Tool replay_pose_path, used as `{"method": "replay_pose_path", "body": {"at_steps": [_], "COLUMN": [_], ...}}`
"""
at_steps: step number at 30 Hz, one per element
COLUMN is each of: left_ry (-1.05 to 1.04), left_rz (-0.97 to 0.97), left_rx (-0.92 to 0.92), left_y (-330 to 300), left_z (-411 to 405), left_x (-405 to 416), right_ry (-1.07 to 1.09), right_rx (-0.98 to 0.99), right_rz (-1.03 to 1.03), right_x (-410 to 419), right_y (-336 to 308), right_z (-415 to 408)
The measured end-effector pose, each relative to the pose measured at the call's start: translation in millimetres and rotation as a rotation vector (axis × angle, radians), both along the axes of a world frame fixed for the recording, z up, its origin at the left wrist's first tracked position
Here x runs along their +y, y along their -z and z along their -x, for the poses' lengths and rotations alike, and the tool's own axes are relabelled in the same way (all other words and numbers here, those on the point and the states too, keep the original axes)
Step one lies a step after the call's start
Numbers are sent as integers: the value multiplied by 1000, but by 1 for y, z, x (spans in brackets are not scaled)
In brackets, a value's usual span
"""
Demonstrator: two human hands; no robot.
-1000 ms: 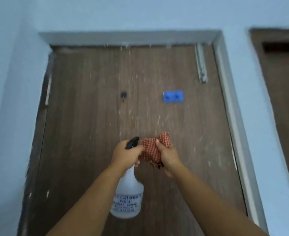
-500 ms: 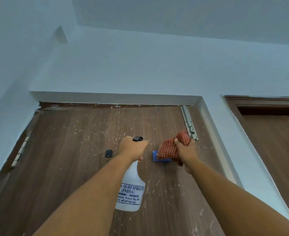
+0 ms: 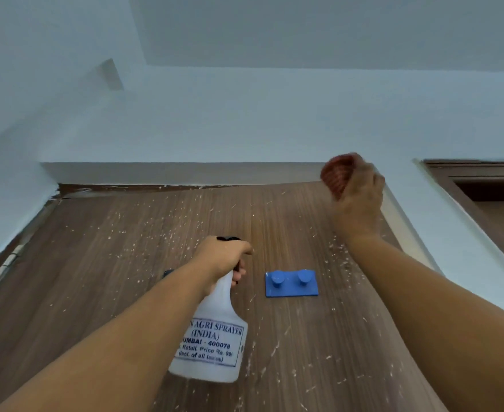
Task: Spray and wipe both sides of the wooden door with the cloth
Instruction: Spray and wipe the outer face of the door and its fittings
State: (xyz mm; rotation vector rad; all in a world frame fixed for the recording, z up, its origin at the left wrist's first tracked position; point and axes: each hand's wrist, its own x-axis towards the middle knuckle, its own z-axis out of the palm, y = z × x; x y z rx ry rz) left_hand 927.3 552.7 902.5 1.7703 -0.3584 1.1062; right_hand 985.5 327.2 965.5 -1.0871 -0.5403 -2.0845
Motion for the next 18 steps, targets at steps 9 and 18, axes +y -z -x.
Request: {"method": "replay_pose_path", "body": {"at_steps": [9, 18], "left_ry": [-29, -91], "left_rz": [45, -87], "left_rx": [-17, -48], "left_y": [-2, -25], "left_z": [-14, -6], "left_x": [6, 12], "right_ry": [348, 182], "right_rx": [584, 399], "right_rz": [447, 827], "right_x": [69, 77], "right_y": [2, 27], "right_z": [-35, -23]}}
